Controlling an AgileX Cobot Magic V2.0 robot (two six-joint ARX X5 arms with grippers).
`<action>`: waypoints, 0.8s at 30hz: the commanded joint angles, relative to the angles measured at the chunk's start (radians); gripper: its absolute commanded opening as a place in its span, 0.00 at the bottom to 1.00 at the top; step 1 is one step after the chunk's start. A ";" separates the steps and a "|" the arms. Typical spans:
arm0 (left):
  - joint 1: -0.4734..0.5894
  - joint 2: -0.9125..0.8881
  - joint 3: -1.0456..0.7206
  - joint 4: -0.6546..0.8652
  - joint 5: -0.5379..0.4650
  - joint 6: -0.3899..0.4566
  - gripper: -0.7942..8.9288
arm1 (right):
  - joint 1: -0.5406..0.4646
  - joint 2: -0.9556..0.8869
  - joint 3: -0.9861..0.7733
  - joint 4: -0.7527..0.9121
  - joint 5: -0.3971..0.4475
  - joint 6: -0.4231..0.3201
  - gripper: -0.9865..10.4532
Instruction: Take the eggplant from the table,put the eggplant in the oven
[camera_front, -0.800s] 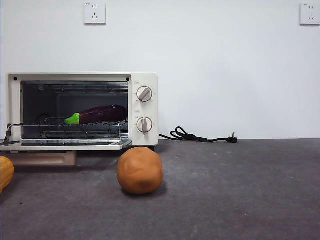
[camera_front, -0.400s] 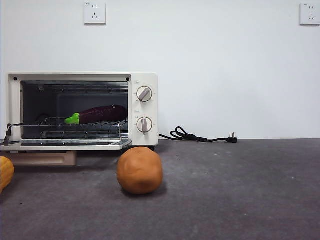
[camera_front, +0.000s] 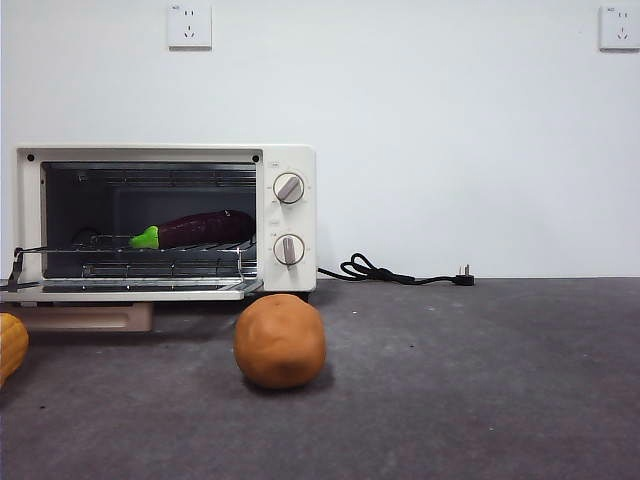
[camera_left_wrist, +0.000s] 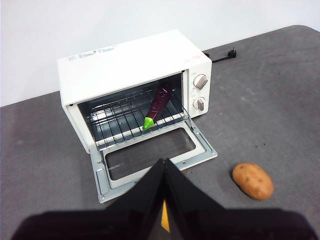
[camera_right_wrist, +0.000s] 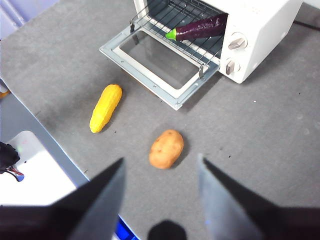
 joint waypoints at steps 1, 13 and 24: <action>-0.005 0.005 -0.004 0.010 0.005 -0.008 0.08 | 0.002 -0.005 -0.012 -0.023 0.001 -0.035 0.08; -0.004 0.022 -0.117 0.034 -0.130 -0.007 0.07 | 0.002 -0.026 -0.021 -0.023 -0.019 -0.055 0.08; 0.189 0.082 -0.424 0.286 0.032 -0.020 0.07 | 0.002 -0.208 -0.145 -0.023 -0.017 -0.048 0.08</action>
